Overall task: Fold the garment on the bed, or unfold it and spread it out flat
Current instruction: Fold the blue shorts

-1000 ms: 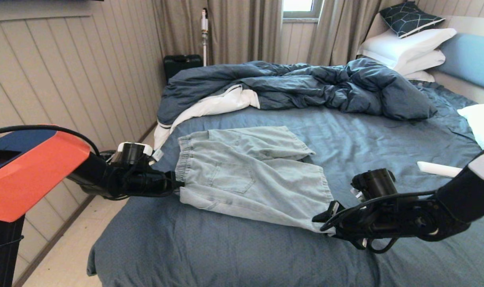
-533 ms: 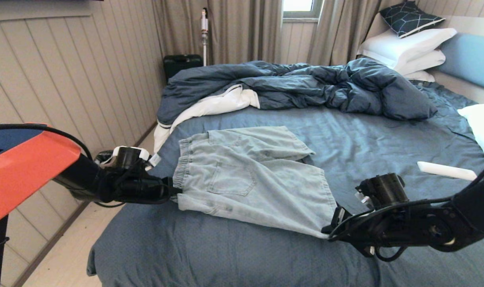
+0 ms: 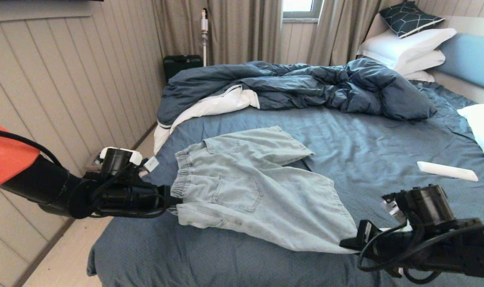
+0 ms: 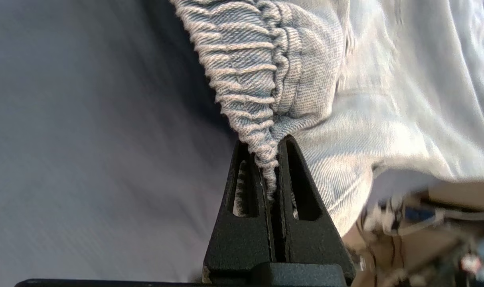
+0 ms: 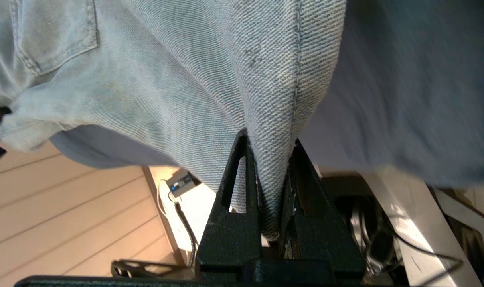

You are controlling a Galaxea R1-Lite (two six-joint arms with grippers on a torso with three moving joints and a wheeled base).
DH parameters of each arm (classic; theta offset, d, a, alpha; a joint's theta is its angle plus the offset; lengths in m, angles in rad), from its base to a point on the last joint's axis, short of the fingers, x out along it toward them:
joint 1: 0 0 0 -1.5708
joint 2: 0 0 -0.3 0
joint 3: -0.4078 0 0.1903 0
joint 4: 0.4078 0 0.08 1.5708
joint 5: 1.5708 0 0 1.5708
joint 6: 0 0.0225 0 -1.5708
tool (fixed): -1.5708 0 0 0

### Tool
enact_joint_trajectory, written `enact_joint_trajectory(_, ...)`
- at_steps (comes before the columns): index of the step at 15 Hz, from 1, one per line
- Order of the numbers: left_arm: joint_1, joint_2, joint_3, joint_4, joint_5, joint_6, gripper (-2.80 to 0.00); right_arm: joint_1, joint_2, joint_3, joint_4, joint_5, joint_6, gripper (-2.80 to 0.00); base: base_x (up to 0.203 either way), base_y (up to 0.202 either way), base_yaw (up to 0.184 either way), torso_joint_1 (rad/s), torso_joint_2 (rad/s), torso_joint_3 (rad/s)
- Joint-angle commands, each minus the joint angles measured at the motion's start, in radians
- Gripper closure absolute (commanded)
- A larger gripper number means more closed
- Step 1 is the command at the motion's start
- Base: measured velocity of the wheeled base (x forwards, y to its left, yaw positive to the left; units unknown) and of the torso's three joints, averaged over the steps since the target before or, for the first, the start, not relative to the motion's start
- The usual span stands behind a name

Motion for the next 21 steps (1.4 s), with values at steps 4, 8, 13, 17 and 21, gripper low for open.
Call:
enact_joint_trajectory(4,-0.022,-0.116,0.163,-0.005,-0.001,0.005,0.00,-0.001,-0.133,0.096,0.001,0.003,0.003,0.00,0.000,0.000,0.000,0.000,0.00,0.000)
enact_joint_trajectory(8,-0.031,-0.171,0.241,-0.003,-0.001,0.009,0.00,0.002,-0.258,0.113,0.100,0.004,0.001,0.00,0.000,0.000,0.000,0.000,0.00,0.000)
enact_joint_trajectory(13,-0.062,-0.193,0.312,-0.004,-0.001,0.009,0.00,0.004,-0.470,0.108,0.318,0.035,-0.012,0.00,0.000,0.000,0.000,0.000,0.00,0.000)
enact_joint_trajectory(17,-0.067,-0.224,0.384,-0.004,-0.006,0.009,0.00,-0.008,-0.548,0.117,0.419,0.062,-0.020,0.00,0.000,0.000,0.000,0.000,0.00,0.000)
enact_joint_trajectory(21,-0.067,-0.296,0.425,-0.004,-0.006,0.010,0.00,-0.001,-0.577,0.108,0.435,0.063,-0.036,0.00,0.000,0.000,0.000,0.000,0.00,0.000)
